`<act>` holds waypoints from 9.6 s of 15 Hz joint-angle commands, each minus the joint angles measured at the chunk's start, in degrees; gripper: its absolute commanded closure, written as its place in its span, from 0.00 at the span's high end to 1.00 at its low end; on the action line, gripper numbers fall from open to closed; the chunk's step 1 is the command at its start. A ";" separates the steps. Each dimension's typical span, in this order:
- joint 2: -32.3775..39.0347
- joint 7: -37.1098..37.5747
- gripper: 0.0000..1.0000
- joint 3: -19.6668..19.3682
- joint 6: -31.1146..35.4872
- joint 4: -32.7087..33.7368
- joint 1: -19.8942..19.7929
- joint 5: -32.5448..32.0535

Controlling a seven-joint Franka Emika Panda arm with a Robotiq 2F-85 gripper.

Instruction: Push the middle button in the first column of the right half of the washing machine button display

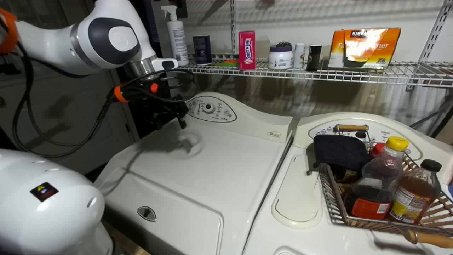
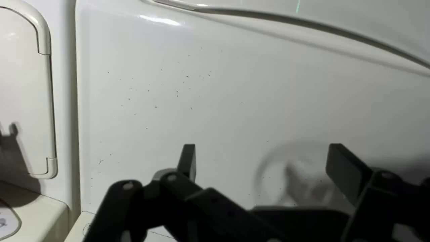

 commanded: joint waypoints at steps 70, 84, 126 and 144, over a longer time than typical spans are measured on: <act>54.63 -65.35 0.00 -34.27 27.90 36.91 29.54 83.69; 69.94 -66.39 0.00 -33.57 28.40 48.30 26.45 93.69; 75.84 -61.94 0.00 -25.04 34.55 55.92 18.86 92.68; 54.75 -28.96 0.73 -51.76 14.15 35.32 42.91 44.63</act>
